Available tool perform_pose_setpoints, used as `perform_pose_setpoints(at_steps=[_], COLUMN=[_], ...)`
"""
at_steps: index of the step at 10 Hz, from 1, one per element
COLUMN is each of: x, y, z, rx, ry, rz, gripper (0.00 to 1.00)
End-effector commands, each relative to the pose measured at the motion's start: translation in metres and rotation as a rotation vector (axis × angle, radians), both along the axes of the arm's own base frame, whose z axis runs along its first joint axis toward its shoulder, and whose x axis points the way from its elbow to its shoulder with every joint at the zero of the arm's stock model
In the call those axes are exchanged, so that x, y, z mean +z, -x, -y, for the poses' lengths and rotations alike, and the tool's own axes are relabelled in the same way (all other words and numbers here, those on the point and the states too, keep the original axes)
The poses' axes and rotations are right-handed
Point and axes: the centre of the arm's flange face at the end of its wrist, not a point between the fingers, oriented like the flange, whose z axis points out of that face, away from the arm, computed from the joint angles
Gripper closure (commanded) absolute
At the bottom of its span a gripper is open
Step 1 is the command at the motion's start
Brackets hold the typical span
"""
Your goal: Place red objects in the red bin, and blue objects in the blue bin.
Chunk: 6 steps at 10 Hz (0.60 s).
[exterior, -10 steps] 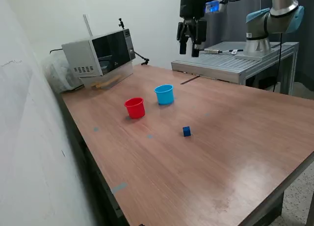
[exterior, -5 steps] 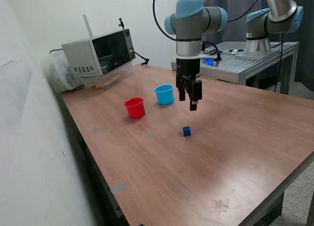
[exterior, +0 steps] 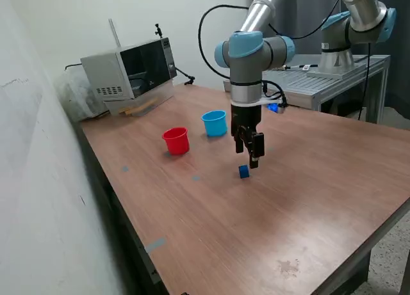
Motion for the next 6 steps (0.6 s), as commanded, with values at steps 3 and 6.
perform_pose_setpoints(at_steps=[3,6], x=[-0.021,-0.028], y=[0.011,0.018], z=[-0.005,-0.009], rx=[-0.009,-0.015], ry=[-0.001,-0.001], rz=[0.005,0.007], gripper=[0.0,0.0])
